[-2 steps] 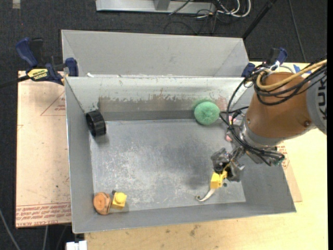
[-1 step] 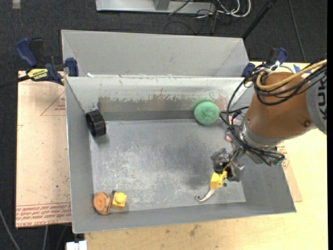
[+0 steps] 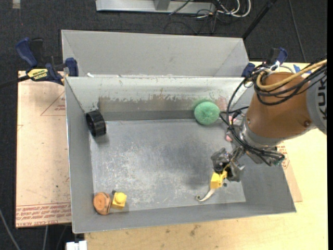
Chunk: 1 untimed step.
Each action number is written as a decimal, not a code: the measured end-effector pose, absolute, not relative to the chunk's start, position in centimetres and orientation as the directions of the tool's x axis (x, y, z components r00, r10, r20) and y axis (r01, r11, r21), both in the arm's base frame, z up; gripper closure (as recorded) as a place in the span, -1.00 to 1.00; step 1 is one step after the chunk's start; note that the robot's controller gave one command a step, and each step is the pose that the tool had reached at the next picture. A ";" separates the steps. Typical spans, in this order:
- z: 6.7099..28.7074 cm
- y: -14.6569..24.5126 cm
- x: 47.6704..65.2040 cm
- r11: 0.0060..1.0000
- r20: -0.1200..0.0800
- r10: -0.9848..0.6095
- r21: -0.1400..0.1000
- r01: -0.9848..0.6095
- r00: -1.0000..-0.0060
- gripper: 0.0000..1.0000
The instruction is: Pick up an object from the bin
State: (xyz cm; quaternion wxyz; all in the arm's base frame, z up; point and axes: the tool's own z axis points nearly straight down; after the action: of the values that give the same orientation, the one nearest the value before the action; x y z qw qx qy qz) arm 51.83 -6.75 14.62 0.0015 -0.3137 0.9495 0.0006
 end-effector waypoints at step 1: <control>14.6 -6.7 51.8 0.803 -0.003 -0.596 0.000 -0.596 -0.803 1.00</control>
Offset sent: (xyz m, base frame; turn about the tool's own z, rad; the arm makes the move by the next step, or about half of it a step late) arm 0.0000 0.0000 0.0000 0.0000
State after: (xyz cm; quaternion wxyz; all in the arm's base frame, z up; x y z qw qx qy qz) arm 51.83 -6.75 14.62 0.0015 -0.3137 0.9495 0.0006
